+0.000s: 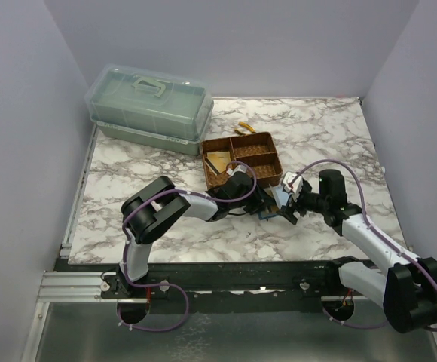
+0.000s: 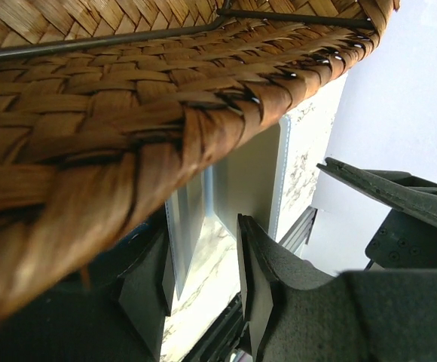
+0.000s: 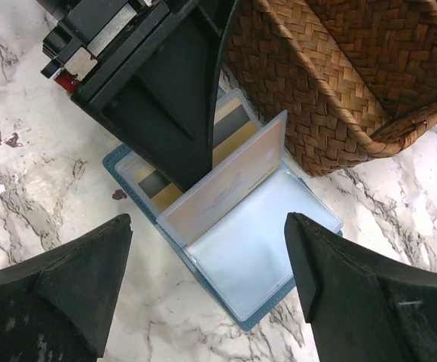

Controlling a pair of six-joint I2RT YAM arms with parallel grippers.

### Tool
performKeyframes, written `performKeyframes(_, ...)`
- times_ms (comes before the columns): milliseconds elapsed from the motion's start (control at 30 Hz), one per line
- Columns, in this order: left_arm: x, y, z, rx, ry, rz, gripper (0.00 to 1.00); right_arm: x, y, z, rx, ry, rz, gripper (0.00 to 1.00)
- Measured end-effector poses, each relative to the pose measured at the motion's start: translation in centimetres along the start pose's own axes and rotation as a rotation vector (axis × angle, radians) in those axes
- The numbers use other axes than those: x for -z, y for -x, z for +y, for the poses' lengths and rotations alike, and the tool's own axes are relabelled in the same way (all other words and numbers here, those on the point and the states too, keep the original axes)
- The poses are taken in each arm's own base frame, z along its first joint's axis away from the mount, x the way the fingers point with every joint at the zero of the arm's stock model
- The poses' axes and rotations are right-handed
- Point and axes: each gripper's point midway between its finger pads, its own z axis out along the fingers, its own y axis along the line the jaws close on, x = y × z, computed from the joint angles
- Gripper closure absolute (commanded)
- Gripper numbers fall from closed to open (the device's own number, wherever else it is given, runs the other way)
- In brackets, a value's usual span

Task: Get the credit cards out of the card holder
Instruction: Remove the credit card from the card holder.

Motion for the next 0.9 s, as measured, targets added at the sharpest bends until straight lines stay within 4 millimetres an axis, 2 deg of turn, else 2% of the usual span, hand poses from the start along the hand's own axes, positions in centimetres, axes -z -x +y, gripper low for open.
performKeyframes(333,-0.2,-0.3,-0.2,-0.006,0.0,0.006,0.56,-0.7,-1.5,-0.1,-0.03,-0.003,0.041,0.36)
performKeyframes(567,-0.2,-0.3,-0.2,-0.007,0.0,0.006,0.55,-0.5,-1.4,-0.7,-0.024,-0.033,0.046,0.62)
performKeyframes(900,0.2,-0.1,-0.1,-0.017,0.006,-0.013,0.53,-0.6,-1.9,-0.8,-0.042,-0.043,0.067,0.64)
